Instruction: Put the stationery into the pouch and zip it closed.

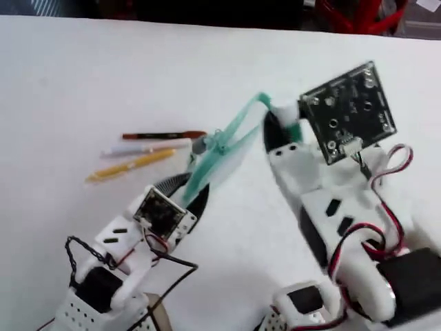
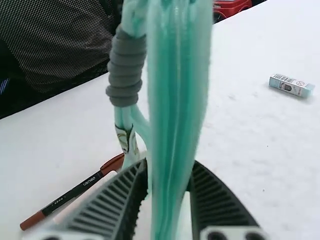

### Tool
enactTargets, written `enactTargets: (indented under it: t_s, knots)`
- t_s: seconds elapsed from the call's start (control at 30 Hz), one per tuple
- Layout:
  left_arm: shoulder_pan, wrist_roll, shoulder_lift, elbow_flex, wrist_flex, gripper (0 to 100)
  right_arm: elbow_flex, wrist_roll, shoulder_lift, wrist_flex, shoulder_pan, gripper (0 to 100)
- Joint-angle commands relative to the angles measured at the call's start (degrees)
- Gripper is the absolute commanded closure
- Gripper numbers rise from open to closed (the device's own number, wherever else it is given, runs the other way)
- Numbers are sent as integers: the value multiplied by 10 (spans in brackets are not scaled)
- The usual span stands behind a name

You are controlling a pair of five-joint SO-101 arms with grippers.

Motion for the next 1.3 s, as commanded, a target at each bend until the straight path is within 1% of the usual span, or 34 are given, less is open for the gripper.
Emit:
enactTargets:
  t_s: [0.0,0.1,0.17,0.23,0.43,0.57,0.67,0.8,0.87,0.97,1.07,1.2,1.27]
  knots:
    - [-6,0,-1,-27,0,864,0,-117,7,-53,-19,981]
    - [-6,0,-1,-27,0,862,2,-189,16,-74,-19,981]
    - [-6,0,-1,-29,0,862,25,-205,23,-86,-19,981]
    - [-6,0,-1,-29,0,862,69,-207,26,-112,-19,981]
    - [-12,-2,-1,-29,-1,862,204,-207,25,-258,-19,981]
    - [-44,-1,-1,-29,-12,862,242,-207,22,-272,-18,981]
    - [-45,0,-1,-29,-11,862,259,-204,11,-291,-14,981]
    - [-45,0,-1,-29,-12,862,334,-208,5,-350,-8,981]
    - [-45,0,-1,-29,-12,862,382,-209,-5,-375,-21,981]
    - [-45,0,-1,-29,-12,861,435,-209,-30,-397,-62,981]
    - [-45,1,-1,-29,-13,860,449,-209,-49,-416,-91,981]
    - [-46,24,-1,-29,-11,818,447,-209,-47,-450,-95,981]
    - [-45,25,-1,-29,-9,814,447,-209,-35,-467,-94,981]
